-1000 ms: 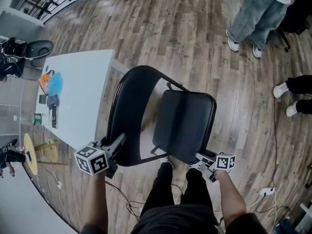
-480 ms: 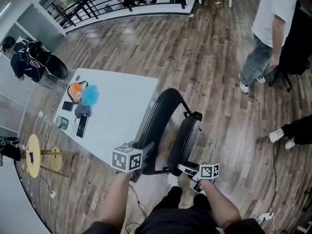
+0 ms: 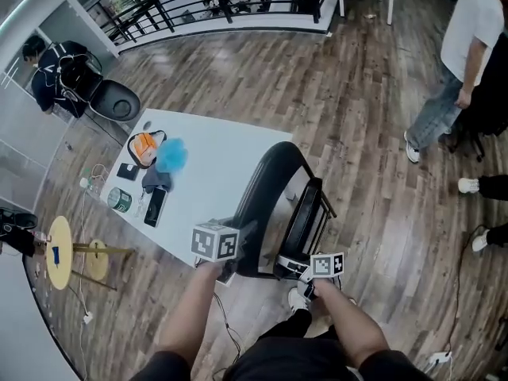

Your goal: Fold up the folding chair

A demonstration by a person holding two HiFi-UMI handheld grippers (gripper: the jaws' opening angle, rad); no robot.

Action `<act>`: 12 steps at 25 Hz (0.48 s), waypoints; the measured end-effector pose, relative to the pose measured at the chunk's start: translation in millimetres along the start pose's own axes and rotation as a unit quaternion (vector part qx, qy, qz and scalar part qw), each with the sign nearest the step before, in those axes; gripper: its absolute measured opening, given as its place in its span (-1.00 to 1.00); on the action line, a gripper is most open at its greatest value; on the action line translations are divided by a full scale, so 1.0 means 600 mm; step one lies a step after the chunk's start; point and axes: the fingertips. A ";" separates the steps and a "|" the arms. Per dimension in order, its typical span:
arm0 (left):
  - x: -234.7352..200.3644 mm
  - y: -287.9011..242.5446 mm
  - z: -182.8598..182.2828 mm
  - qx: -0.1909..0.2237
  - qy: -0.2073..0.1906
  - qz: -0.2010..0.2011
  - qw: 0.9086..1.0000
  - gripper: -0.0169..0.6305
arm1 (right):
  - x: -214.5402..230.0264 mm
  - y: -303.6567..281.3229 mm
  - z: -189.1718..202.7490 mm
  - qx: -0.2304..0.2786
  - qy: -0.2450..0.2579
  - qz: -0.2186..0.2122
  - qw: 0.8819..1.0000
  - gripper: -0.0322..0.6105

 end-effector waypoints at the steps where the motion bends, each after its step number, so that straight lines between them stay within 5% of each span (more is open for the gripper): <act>1: -0.007 0.002 -0.001 0.000 -0.004 -0.004 1.000 -0.71 | -0.001 -0.018 -0.004 0.000 -0.001 0.000 1.000 0.11; 12: -0.071 0.017 0.000 0.004 -0.028 -0.044 0.999 -0.72 | 0.010 -0.131 -0.011 -0.038 0.013 0.022 0.999 -0.09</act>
Point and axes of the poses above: the fingertips, and each gripper's own axes: y backward along the fingers, x to its right, z out of its underside, and after that the axes turned 6 degrees about -x, right-handed
